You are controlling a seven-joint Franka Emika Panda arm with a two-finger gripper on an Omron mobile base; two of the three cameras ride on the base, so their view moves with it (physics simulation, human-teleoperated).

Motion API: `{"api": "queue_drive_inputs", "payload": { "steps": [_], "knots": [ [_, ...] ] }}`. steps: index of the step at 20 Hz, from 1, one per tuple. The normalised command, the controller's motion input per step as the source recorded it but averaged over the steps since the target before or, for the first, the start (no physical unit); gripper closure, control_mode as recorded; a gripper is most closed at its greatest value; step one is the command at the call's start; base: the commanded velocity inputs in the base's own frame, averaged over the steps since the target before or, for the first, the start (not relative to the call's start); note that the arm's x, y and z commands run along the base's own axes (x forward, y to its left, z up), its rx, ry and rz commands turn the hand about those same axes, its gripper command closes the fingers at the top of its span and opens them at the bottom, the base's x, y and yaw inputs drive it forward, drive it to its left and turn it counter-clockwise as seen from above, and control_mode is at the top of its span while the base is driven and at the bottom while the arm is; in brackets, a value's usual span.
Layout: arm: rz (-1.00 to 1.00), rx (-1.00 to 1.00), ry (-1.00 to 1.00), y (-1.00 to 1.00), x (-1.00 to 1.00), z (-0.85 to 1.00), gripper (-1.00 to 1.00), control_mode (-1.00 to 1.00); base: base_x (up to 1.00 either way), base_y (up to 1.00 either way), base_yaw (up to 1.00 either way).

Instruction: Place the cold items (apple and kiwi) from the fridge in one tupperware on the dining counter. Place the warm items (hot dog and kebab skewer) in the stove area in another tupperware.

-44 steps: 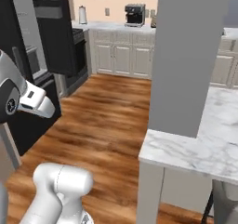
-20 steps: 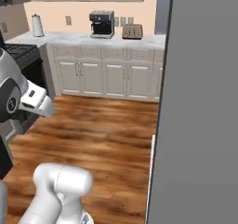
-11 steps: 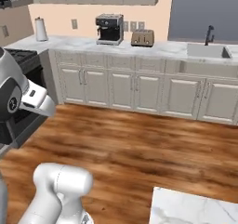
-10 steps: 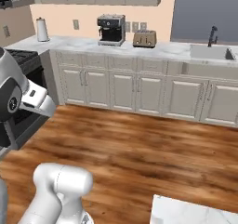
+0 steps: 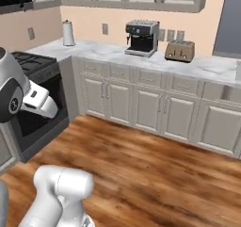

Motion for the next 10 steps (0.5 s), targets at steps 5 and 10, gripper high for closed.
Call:
{"api": "queue_drive_inputs", "payload": {
  "steps": [5, 10],
  "knots": [
    [0.0, 0.0, 0.0, 0.0, 0.0, 0.0, -1.0, 1.0, 1.0, 0.03, 0.48],
    [0.0, 0.0, 0.0, 0.0, 0.0, 0.0, -1.0, 1.0, 1.0, 0.0, 0.51]
  ]
}}
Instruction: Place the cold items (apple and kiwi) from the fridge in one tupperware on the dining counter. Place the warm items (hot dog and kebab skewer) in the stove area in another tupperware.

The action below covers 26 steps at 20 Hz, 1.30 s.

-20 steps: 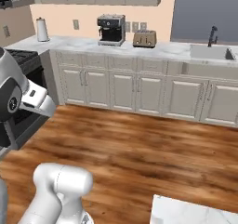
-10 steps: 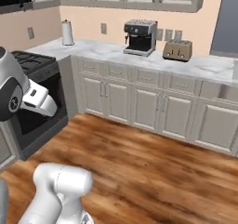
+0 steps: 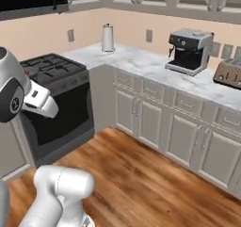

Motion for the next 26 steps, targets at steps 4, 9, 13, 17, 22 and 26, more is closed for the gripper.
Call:
{"api": "queue_drive_inputs", "payload": {
  "steps": [4, 9, 13, 17, 22, 26],
  "knots": [
    [0.0, 0.0, 0.0, 0.0, 0.0, 0.0, -1.0, 1.0, 1.0, 0.0, 0.55],
    [0.0, 0.0, 0.0, 0.0, 0.0, 0.0, -1.0, 1.0, 1.0, 0.0, 0.57],
    [0.0, 0.0, 0.0, 0.0, 0.0, 0.0, -1.0, 1.0, 0.98, 0.0, 0.56],
    [0.0, 0.0, 0.0, 0.0, 0.0, 0.0, -1.0, 1.0, 0.93, -0.08, 0.55],
    [0.0, 0.0, 0.0, 0.0, 0.0, 0.0, -1.0, 1.0, 0.85, -0.34, 0.44],
    [0.0, 0.0, 0.0, 0.0, 0.0, 0.0, -1.0, 1.0, 0.85, -0.44, 0.42]
  ]
}}
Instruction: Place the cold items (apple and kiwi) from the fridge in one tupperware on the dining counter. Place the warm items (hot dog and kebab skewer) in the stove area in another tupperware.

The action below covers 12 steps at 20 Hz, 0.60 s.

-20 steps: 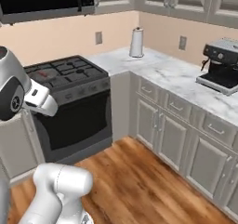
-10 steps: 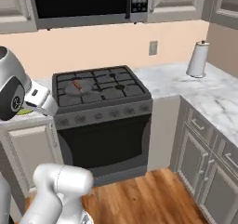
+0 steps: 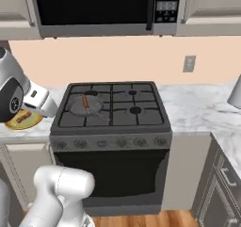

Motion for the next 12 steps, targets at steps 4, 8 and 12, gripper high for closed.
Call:
{"api": "queue_drive_inputs", "payload": {
  "steps": [4, 8, 12],
  "knots": [
    [0.0, 0.0, 0.0, 0.0, 0.0, 0.0, -1.0, 1.0, 0.72, -0.46, 0.41],
    [0.0, 0.0, 0.0, 0.0, 0.0, 0.0, -1.0, 1.0, 0.59, -0.47, 0.37],
    [0.0, 0.0, 0.0, 0.0, 0.0, 0.0, -1.0, 1.0, 0.56, -0.37, 0.32]
  ]
}}
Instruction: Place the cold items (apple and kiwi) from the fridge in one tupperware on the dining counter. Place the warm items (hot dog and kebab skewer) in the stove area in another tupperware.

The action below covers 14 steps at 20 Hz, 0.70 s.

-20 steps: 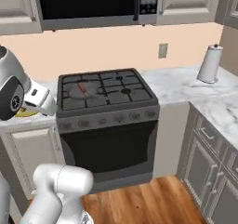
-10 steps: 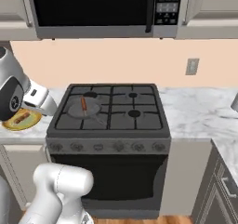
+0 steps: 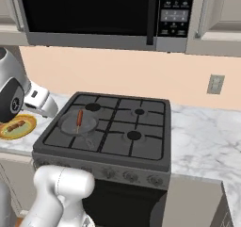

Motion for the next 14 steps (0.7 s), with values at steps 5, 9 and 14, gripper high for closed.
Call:
{"api": "queue_drive_inputs", "payload": {
  "steps": [5, 9, 14],
  "knots": [
    [0.0, 0.0, 0.0, 0.0, 0.0, 0.0, -1.0, 1.0, 0.54, -0.25, 0.19],
    [0.0, -0.02, 0.06, -0.08, 0.14, -0.89, -1.0, -1.0, 0.0, 0.0, 0.0],
    [0.01, -0.02, 0.0, -0.17, 0.1, -0.85, -1.0, -1.0, 0.0, 0.0, 0.0]
  ]
}}
